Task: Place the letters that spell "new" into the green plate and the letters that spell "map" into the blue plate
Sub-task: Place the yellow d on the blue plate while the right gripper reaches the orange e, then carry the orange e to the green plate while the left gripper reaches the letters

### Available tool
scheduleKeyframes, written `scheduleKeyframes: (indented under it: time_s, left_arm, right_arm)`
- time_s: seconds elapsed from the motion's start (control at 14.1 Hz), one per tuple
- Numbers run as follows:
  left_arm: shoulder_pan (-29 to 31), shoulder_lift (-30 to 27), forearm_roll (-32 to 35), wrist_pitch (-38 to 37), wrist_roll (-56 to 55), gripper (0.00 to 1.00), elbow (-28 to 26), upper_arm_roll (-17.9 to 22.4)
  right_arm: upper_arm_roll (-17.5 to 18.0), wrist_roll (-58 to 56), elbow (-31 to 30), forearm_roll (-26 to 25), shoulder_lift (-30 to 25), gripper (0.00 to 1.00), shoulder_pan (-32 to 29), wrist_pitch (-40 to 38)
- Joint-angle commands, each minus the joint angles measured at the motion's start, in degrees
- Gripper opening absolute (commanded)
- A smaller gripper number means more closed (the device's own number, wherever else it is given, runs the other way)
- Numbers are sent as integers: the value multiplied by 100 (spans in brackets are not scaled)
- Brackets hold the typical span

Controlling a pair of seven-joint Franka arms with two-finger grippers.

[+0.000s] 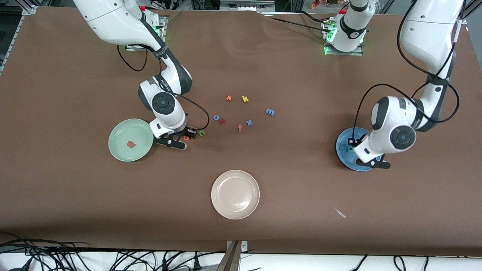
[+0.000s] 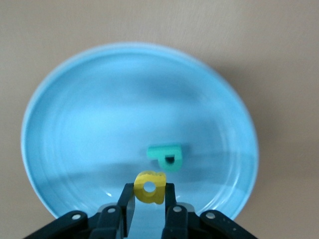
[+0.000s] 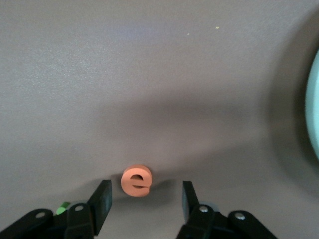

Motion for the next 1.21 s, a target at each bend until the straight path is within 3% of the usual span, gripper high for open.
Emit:
scheduleKeyframes:
  time_s: [0.0, 0.21, 0.35, 0.5, 0.78, 1.13]
  left_arm:
    - [0, -402, 112, 172, -711, 100, -419, -91]
    - [-280, -376, 77, -529, -1538, 100, 81, -126]
    - [-431, -384, -150, -628, -2459, 100, 92, -213]
    - [-440, -402, -529, -602, -3696, 100, 56, -625]
    - [-440, -394, -556, -383, -6439, 100, -31, -1714]
    - [-658, -385, -451, 714, -8848, 100, -496, -2446]
  right_arm:
    - [-11, 274, 128, -149, 202, 64, 80, 136]
    - [-11, 274, 128, -158, 202, 58, 88, 153]
    - [-11, 274, 128, -158, 202, 50, 88, 153]
    - [-11, 274, 128, -167, 202, 47, 88, 153]
    - [-28, 247, 128, -281, 193, 50, 80, 153]
    - [-63, 203, 137, -325, 184, 45, 80, 145]
